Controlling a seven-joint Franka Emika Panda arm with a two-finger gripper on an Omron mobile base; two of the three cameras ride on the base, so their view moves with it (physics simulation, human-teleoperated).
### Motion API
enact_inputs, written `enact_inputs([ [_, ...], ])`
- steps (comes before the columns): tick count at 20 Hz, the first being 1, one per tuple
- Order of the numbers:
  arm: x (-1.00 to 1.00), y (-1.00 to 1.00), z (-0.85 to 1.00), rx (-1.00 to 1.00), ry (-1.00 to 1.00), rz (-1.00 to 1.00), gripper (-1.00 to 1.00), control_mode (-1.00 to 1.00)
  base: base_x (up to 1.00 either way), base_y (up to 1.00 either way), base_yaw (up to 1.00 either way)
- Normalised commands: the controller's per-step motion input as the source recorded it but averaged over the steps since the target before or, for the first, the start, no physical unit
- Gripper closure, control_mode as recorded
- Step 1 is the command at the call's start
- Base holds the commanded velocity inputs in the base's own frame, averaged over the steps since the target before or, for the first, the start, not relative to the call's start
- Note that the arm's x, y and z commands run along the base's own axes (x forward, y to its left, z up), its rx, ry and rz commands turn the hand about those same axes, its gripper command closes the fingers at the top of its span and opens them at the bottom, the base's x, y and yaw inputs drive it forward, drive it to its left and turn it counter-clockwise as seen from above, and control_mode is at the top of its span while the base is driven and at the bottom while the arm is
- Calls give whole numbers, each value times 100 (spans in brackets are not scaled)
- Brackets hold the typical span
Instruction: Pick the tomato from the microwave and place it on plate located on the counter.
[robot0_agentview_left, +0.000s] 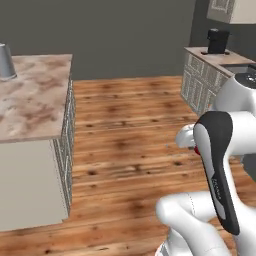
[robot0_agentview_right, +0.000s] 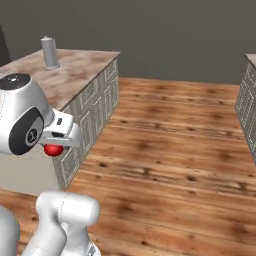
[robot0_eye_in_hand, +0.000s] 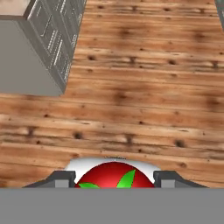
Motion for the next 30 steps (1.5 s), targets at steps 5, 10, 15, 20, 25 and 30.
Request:
enact_inputs([
  [5, 0, 0, 0, 0, 0, 0, 100, 100, 49, -58, -61],
  [10, 0, 0, 0, 0, 0, 0, 100, 100, 37, -25, -69],
  [15, 0, 0, 0, 0, 0, 0, 100, 100, 58, -1, -65],
  [20, 0, 0, 0, 0, 0, 0, 100, 100, 100, 42, -29],
  [25, 0, 0, 0, 0, 0, 0, 100, 100, 95, 85, -26],
  [30, 0, 0, 0, 0, 0, 0, 100, 100, 94, 51, -38],
])
